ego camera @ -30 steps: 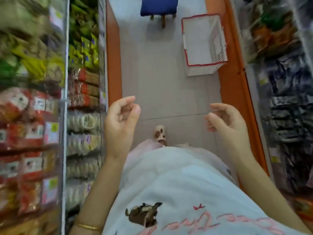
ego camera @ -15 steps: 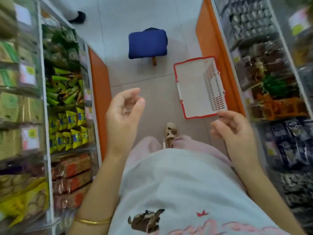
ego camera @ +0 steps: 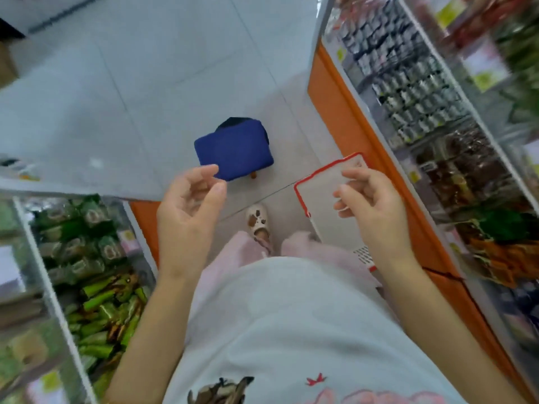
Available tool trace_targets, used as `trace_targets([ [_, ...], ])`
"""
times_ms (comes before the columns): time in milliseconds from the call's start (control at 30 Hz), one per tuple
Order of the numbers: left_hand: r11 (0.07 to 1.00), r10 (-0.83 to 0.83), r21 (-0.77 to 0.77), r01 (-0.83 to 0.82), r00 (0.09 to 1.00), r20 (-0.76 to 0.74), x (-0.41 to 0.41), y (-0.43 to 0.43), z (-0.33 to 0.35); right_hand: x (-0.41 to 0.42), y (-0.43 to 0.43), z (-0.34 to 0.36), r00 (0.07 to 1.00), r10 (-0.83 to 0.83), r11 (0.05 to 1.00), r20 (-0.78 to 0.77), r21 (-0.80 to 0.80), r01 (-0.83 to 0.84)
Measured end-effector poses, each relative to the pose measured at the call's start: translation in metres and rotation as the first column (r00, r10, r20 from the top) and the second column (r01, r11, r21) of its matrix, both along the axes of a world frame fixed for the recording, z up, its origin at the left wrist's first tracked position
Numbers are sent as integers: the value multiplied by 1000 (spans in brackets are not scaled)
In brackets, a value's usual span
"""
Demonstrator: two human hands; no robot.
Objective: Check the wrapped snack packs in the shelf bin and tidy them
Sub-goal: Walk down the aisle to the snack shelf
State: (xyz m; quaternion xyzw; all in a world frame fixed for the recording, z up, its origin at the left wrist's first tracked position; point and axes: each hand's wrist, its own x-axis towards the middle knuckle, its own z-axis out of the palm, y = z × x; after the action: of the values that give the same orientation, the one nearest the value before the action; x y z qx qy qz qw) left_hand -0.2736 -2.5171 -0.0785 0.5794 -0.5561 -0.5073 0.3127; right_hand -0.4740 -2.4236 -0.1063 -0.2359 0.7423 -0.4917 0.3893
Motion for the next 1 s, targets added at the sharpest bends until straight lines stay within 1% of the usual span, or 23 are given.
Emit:
trace_targets([
  [100,986,-165,29,165,986,8,-36,-80,5,-5,-24,-2,985,-171,984,24,49,170],
  [167,962,-266,64,266,964,-17,-69,-123,8,-7,-32,-4,952,-305,950,29,85,302],
  [267,898,-434,63,435,901,-28,-120,-174,9,-13,-50,-11,862,-503,861,53,115,495],
  [333,857,-511,57,513,859,-42,-150,-203,7,-24,-70,-20,801,-595,800,65,152,581],
  [367,842,-535,49,537,844,-46,-165,-217,6,-33,-83,-24,781,-622,779,64,160,607],
  [433,819,-571,46,573,820,-43,-189,-245,2,-56,-113,-31,768,-637,767,68,163,621],
  [567,766,-639,57,640,768,-41,-223,-290,-13,-105,-174,-43,781,-623,779,36,112,617],
  [700,668,-743,61,741,669,11,-255,-327,-48,-143,-222,-66,808,-589,802,-26,97,589],
  [767,590,-806,48,806,587,74,-278,-347,-72,-160,-243,-84,820,-568,812,-68,116,572],
  [833,477,-869,26,878,467,161,-304,-368,-102,-176,-264,-106,831,-545,815,-113,162,556],
  [933,285,-907,-28,958,280,314,-347,-403,-155,-201,-298,-150,837,-517,811,-178,213,546],
  [1000,122,-889,-76,990,143,435,-378,-430,-197,-218,-326,-187,829,-496,814,-260,195,548],
])
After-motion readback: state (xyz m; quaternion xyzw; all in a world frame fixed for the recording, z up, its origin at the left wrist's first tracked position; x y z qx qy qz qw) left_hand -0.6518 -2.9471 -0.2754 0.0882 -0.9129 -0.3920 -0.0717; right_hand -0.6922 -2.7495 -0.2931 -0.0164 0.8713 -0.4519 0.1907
